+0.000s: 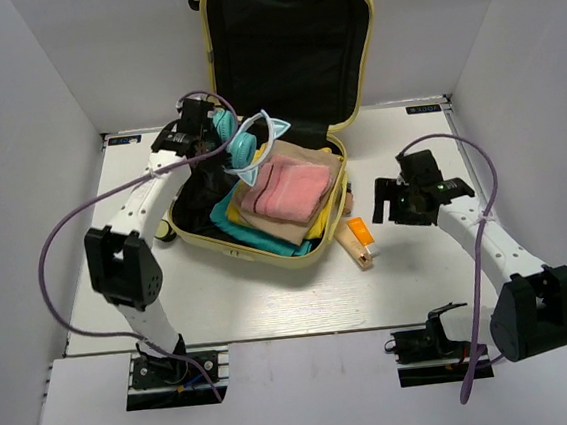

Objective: Pack the luggage

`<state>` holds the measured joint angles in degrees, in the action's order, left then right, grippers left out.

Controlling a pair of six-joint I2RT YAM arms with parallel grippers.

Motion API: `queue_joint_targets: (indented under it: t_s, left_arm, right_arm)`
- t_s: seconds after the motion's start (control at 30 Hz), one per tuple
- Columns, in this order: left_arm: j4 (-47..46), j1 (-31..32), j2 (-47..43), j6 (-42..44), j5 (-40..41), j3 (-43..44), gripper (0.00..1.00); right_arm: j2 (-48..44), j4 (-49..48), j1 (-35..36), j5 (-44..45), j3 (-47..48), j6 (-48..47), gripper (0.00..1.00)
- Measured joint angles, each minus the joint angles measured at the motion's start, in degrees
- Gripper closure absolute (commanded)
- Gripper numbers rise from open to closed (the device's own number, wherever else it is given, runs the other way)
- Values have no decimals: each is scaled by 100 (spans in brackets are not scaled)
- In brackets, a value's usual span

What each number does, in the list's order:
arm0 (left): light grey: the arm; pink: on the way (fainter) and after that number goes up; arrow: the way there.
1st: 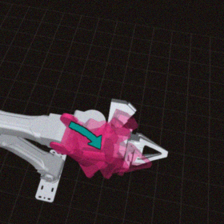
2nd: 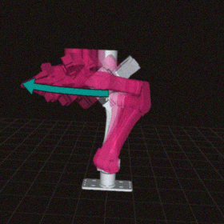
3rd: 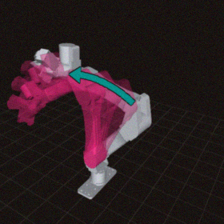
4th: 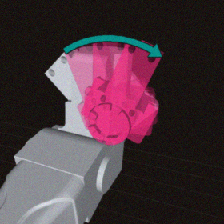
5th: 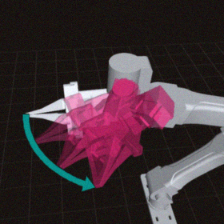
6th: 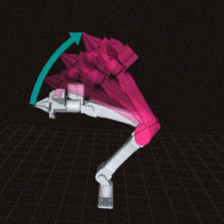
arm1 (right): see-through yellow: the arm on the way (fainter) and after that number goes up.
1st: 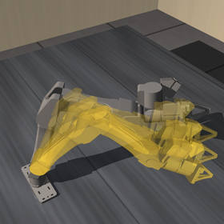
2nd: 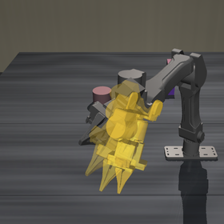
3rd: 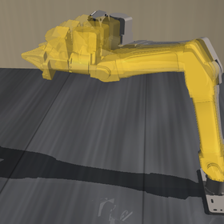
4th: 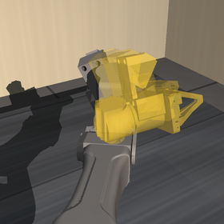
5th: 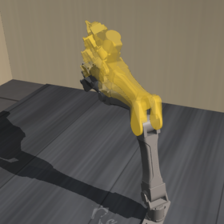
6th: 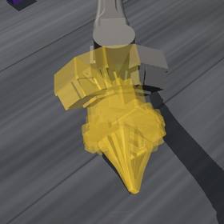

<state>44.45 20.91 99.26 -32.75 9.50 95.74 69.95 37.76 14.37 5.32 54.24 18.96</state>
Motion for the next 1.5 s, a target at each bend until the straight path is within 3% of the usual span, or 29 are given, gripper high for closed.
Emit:
queue_joint_targets:
  t_s: [0.1, 0.17, 0.2, 0.23, 0.3, 0.33, 0.53, 0.83, 1.17, 1.27, 1.3, 1.37, 1.4, 1.5]
  left_arm:
    - [-35, -284, 586, -79, -369, 179, 100]
    - [-59, -459, 914, -168, -584, 186, 94]
    - [-70, -533, 1058, -208, -660, 186, 78]
    - [-76, -586, 1182, -240, -710, 186, 69]
    - [-66, -684, 1397, -286, -811, 214, 37]
    - [-61, -734, 1473, -310, -866, 225, 28]
    - [-264, -813, 1370, -376, -957, 125, 0]
    - [-225, -765, 457, -105, -1097, -103, 0]
    - [-131, -739, -2076, 155, -409, -1615, 0]
    - [20, -741, -2592, 92, -127, -2288, 0]
    - [133, -743, -2723, 63, -39, -2474, 0]
    - [295, -748, -2975, -9, 96, -2776, 0]
    - [374, -752, -3108, -39, 157, -2894, 0]
    - [538, -767, -3434, -111, 295, -3075, 0]
  right_arm:
    - [66, -210, 0, -573, -245, -358, 15]
    - [68, -345, 33, -992, -435, -623, 16]
    - [85, -374, 61, -1209, -496, -774, 16]
    - [103, -411, 96, -1366, -529, -883, 16]
    - [144, -535, 243, -1628, -581, -1126, 16]
    - [170, -599, 358, -1720, -601, -1248, 16]
    - [514, -909, 916, -1895, -640, -1641, 15]
    - [1145, -1609, 1331, -1342, -933, -1786, 17]
    - [1187, -2321, 1790, -1084, -1456, -1753, 32]
    - [1207, -2343, 1958, -564, -1471, -1700, 59]
    - [1211, -2339, 1996, -411, -1471, -1652, 77]
    - [1169, -2334, 2072, -55, -1469, -1475, 94]
    - [1093, -2260, 2100, 122, -1473, -1360, 100]
    - [798, -1912, 2116, 540, -1493, -1058, 100]
